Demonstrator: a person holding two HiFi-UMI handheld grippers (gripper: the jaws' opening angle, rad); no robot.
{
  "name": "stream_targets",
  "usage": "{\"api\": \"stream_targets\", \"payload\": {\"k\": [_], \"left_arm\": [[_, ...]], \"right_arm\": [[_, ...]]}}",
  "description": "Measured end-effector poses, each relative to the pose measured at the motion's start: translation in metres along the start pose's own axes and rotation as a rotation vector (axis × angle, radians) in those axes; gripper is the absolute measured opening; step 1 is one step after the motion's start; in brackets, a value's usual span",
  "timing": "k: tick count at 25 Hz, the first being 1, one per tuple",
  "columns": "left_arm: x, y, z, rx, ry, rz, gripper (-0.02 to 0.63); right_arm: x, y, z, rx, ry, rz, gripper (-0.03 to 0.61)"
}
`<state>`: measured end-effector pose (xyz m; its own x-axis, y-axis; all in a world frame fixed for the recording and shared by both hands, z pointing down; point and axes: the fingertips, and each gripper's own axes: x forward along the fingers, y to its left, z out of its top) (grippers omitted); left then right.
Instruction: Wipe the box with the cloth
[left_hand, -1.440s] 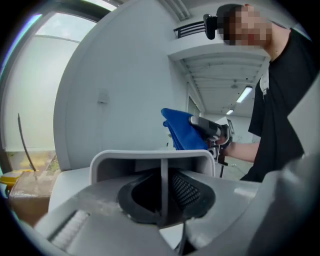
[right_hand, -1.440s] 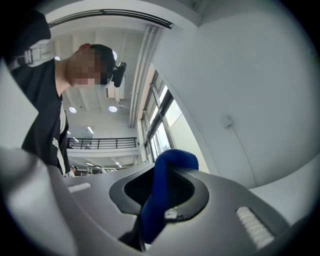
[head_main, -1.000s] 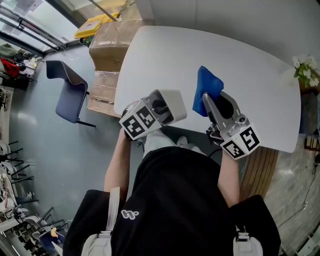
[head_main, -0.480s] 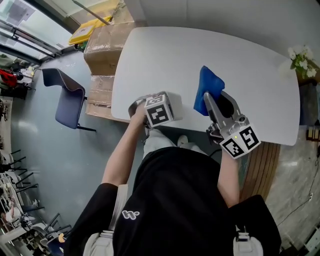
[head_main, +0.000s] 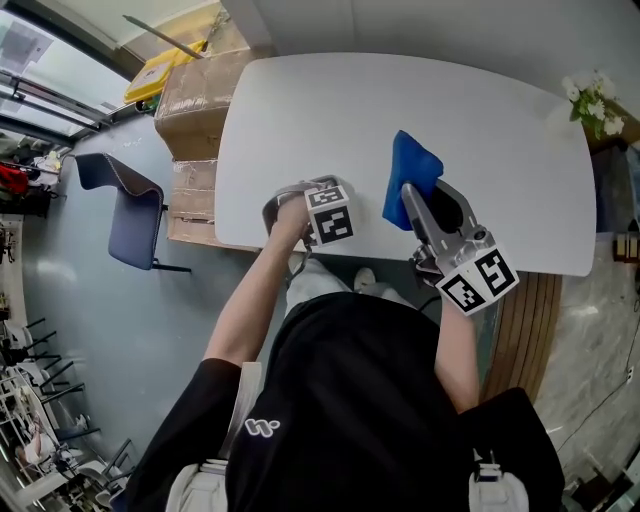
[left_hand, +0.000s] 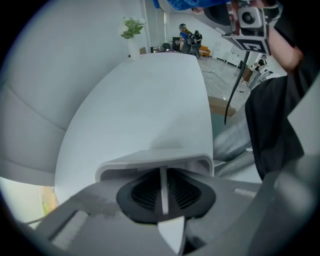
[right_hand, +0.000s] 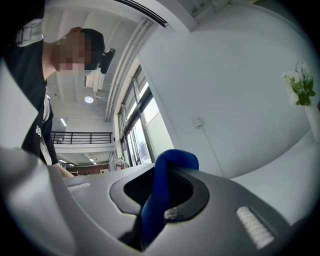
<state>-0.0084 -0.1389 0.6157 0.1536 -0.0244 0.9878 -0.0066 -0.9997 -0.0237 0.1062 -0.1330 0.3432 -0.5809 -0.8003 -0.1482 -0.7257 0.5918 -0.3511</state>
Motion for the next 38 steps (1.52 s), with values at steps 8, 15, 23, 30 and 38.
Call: {"api": "stream_targets", "payload": {"k": [8,15,23,30,38], "left_arm": [[0.011,-0.001,0.007,0.003,-0.024,0.036,0.055],[-0.012,0.003,0.005,-0.097,-0.155,0.102,0.057],[-0.076,0.015,0.015,-0.372,-0.517,0.223,0.057],[-0.150,0.028,0.020,-0.568,-0.835,0.360,0.055],[-0.222,0.033,0.025,-0.731,-1.114,0.539,0.000]], "right_arm": [[-0.006,-0.006,0.001,0.005,-0.001,-0.012,0.057],[0.001,-0.002,-0.004,0.014,0.015,0.013,0.057],[0.013,0.006,-0.011,0.011,0.041,0.043,0.057],[0.027,0.016,-0.020,-0.032,0.082,0.039,0.057],[0.044,0.030,-0.019,-0.091,0.100,-0.003,0.057]]}}
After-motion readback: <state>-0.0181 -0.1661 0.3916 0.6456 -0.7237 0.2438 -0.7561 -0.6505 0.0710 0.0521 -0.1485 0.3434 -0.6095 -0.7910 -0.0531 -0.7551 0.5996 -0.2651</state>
